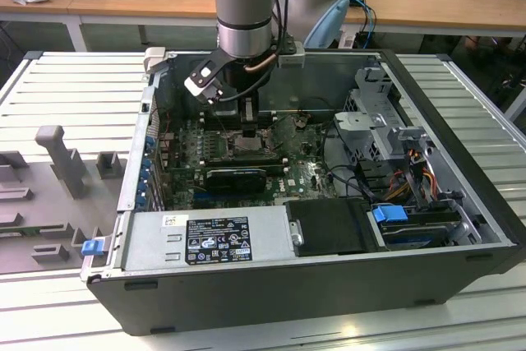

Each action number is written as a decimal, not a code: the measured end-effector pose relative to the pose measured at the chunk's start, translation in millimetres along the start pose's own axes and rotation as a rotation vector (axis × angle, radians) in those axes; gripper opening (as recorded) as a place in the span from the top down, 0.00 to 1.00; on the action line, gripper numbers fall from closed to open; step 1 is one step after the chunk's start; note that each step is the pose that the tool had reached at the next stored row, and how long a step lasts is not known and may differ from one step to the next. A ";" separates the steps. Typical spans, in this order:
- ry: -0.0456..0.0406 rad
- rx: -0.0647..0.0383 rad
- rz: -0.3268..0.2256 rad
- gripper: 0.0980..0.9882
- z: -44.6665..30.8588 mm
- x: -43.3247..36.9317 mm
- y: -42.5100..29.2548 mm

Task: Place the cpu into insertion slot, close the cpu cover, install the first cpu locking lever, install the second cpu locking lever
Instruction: 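Place the cpu into insertion slot, then close the cpu cover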

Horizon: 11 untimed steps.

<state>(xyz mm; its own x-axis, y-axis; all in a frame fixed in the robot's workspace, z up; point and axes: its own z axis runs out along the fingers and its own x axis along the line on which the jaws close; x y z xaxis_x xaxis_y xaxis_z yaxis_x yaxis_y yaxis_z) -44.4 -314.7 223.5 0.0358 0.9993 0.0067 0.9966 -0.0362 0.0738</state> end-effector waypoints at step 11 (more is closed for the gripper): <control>-0.0001 0.005 0.000 0.99 -6.8 -0.3 5.4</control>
<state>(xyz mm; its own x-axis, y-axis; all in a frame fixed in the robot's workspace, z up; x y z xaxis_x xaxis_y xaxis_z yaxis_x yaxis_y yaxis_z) -39.5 -315.3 230.7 0.0358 0.9993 0.0066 0.9970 -0.0362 0.0691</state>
